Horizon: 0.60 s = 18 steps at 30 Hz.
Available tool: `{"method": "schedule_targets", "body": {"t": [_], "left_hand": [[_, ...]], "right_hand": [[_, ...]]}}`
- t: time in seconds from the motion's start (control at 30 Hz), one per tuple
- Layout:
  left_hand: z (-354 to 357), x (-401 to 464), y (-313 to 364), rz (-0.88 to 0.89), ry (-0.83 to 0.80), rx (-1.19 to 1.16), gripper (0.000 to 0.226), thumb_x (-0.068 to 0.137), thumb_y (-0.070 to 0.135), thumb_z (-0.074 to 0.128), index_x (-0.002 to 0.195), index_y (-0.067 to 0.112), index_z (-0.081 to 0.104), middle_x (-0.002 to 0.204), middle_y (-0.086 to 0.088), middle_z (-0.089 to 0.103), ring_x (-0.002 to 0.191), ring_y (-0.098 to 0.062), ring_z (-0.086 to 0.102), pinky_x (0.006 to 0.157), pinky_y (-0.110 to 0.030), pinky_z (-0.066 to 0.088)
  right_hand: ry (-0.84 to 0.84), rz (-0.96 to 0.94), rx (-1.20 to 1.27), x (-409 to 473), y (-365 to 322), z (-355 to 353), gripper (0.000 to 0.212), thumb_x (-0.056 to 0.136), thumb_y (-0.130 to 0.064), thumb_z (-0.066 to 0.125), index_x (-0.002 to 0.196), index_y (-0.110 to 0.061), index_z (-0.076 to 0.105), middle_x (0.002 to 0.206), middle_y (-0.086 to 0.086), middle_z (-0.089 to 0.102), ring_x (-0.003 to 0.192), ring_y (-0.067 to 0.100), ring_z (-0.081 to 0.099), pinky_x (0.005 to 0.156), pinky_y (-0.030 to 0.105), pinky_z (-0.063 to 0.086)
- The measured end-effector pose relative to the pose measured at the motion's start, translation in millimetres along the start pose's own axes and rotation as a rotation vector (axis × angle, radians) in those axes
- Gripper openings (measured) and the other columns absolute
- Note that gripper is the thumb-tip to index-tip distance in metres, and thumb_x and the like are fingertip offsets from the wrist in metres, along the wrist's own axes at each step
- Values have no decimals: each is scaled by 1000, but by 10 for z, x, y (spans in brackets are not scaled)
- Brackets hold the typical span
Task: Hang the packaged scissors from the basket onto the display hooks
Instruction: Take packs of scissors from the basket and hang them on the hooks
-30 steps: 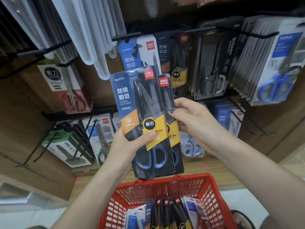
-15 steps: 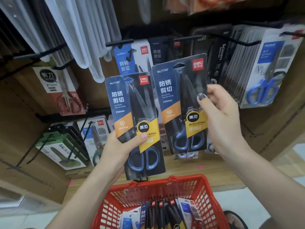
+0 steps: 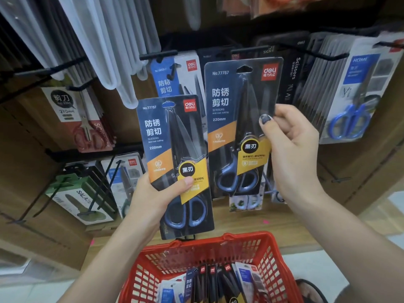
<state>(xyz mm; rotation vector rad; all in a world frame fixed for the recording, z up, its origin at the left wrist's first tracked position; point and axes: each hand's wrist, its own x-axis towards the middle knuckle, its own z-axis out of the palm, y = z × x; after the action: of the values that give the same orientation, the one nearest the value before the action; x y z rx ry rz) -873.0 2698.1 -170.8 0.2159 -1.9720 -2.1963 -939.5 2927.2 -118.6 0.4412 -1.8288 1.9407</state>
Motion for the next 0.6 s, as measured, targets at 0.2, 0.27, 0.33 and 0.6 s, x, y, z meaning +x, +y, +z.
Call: {"method": "schedule_targets", "body": {"t": [0.2,0.27,0.33,0.6], "left_hand": [[-8,5,25,14,0,25,42,60,42,92,101,36,81,108,-4,82,100,-26,80,86,-41,64],[6,8,36,14,-10,23,42,61,41,93,101,37,81,108,-4,82,99,-26,80,81,-36,66],[12,16,28,14,-24,21,42,62,41,94,102,35,81,108,-4,82,99,-26,80,79,-33,65],[11,-33,-37,12,-68,81,40,64,43,93,101,38,80,106,-2,83,97,-24,81,77,-28,64]], "right_hand": [[25,45,-68,36,68,4,23,102,-11,60,101,-30,73,82,4,76,81,19,71,79,50,58],[16,70,-82,113,98,17,20,103,-14,59,109,-27,73,88,-2,79,89,17,75,82,41,60],[19,95,-89,251,155,53,20,103,-14,59,110,-27,72,90,-5,80,89,13,76,80,29,60],[88,169,-208,977,525,322,17,100,-10,59,108,-22,68,86,-7,71,87,12,67,84,28,54]]}}
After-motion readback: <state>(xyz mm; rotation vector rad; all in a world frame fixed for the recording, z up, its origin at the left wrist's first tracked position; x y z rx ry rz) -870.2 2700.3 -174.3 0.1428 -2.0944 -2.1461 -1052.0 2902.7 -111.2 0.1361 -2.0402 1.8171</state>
